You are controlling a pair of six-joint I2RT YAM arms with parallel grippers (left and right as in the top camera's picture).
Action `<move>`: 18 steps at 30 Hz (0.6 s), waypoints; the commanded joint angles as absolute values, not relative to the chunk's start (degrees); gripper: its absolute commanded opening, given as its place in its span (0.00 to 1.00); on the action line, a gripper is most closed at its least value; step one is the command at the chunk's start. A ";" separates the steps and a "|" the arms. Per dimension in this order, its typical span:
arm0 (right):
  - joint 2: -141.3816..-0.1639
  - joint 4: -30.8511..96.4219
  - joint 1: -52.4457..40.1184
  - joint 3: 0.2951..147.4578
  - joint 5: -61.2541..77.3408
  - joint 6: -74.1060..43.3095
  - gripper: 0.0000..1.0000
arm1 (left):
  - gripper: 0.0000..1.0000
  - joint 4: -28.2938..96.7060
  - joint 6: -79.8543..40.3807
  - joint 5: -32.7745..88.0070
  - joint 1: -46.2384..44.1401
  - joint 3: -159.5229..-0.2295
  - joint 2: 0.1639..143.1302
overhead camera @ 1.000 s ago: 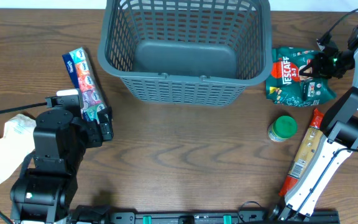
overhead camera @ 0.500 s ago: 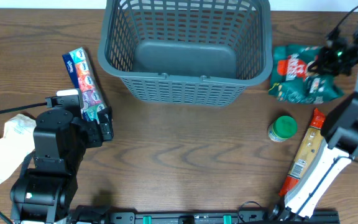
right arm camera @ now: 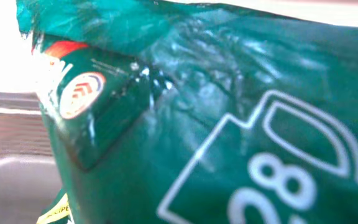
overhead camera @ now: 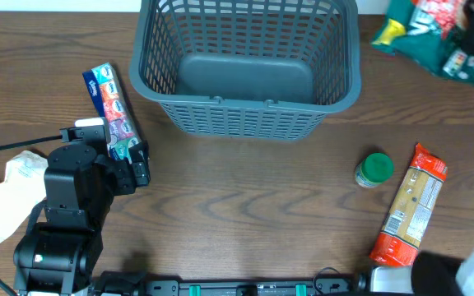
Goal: Pack container
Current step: 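Lift the pouch with the right gripper and drop it into the basket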
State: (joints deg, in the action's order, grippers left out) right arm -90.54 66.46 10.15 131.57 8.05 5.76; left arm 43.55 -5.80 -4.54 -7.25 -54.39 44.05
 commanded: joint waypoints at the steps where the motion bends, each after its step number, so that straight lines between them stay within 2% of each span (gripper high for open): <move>1: -89.84 64.42 0.99 132.35 12.38 14.13 0.01 | 0.99 43.64 -6.13 -5.19 -7.42 -55.59 44.12; 8: -95.18 64.23 -14.52 132.31 15.31 27.38 0.01 | 0.99 43.68 -6.15 -5.17 -7.42 -55.59 44.10; 12: -100.99 63.86 -18.55 132.31 16.95 34.68 0.01 | 0.99 44.36 -6.15 -5.15 -7.42 -55.57 44.12; 18: -111.24 63.20 -20.58 132.31 17.52 35.38 0.01 | 0.99 46.28 -6.15 -5.17 -7.42 -55.57 44.12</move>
State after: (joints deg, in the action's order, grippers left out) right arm -108.90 64.40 -19.88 131.50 15.86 32.47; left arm 46.00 -5.82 -4.54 -7.25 -54.39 44.05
